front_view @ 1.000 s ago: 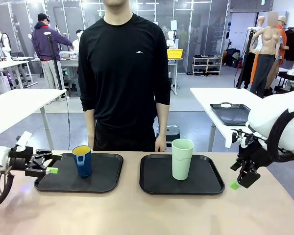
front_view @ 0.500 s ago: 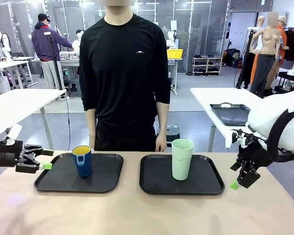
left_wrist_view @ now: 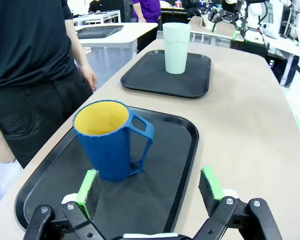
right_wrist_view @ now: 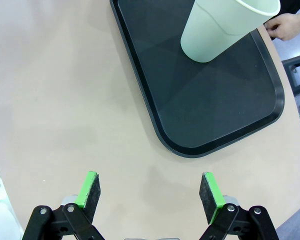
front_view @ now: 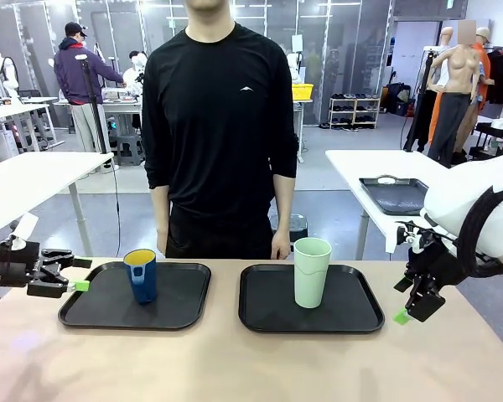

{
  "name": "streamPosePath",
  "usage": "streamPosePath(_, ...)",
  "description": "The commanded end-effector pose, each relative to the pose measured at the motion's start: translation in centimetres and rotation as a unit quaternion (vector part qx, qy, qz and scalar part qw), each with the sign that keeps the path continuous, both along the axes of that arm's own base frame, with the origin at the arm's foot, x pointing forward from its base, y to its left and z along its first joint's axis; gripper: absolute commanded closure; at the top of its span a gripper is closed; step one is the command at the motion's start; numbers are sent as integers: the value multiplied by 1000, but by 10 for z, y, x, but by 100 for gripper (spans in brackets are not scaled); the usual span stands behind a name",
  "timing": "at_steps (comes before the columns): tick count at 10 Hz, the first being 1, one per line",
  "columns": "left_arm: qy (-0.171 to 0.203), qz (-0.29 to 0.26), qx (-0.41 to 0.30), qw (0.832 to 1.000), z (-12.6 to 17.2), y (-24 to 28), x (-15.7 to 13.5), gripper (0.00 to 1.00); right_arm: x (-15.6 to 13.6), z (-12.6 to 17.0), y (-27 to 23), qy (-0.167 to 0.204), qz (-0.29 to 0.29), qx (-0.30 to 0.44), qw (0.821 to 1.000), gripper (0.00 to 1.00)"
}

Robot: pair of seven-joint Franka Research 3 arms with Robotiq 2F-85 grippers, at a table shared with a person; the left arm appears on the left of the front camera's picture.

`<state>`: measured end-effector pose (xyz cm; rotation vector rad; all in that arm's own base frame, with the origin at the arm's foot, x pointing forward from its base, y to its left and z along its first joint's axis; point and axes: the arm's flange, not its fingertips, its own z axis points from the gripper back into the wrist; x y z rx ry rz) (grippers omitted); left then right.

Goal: Sort and store the cups by type.
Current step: Pick up the Handle plastic cup and place it into the empty Flat Tray.

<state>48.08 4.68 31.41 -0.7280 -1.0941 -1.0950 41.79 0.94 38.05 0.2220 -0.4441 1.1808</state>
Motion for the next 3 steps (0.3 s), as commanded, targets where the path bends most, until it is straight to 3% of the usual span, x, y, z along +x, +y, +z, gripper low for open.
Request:
streamPosePath(1,-1,-3,-3,1000,0,-1,2,0,1,0,1,-1,-5,-4,1000,0)
streamPosePath(3,-1,-3,-3,1000,0,-1,2,0,1,0,1,-1,-5,-4,1000,0)
